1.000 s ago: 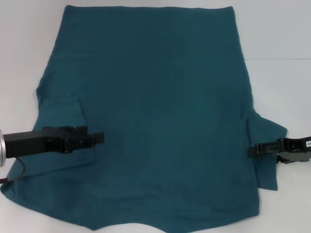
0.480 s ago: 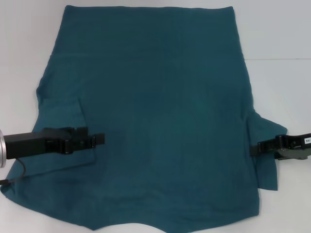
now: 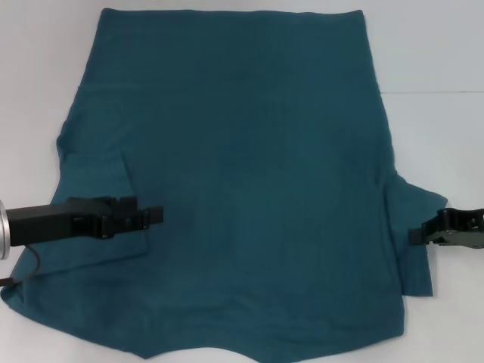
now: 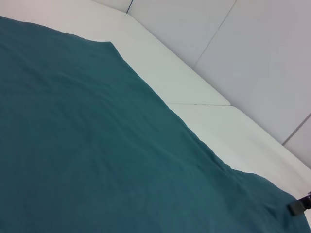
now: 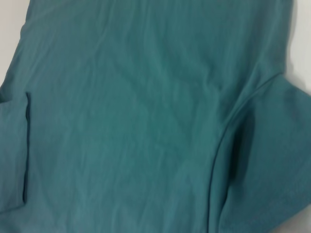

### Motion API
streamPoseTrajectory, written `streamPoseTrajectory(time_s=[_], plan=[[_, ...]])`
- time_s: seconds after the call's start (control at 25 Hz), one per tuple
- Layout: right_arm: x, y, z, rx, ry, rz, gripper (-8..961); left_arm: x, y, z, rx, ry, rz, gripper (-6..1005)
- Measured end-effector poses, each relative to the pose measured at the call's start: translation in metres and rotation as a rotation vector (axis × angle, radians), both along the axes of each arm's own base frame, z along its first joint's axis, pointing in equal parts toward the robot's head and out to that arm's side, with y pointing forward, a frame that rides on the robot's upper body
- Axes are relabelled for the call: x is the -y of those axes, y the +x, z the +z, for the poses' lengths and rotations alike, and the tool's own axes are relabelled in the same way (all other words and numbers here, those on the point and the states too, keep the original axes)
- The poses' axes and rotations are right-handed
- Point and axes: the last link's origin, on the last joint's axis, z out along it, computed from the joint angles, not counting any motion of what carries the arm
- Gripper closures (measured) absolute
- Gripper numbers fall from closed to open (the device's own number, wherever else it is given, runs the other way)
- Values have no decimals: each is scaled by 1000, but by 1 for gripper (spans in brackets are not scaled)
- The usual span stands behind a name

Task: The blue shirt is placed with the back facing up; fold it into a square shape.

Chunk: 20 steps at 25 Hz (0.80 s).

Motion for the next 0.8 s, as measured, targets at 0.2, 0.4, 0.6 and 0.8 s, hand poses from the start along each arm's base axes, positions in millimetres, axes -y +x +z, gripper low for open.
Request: streamPoseTrajectory(time_s=[0.2,0.4,0.6,0.8], plan=[[-1,1,1,8,5,0,889,0,0,0,4,3,1,276],[-3,7,14,39,46,6,943,0,-1,4,19,22,5,275],[-9,10,30,74,92,16,942,1,-2,10,47,44,13,275],[-14,8,38,85,100,22,941,2,0,18,110,87,14,275]])
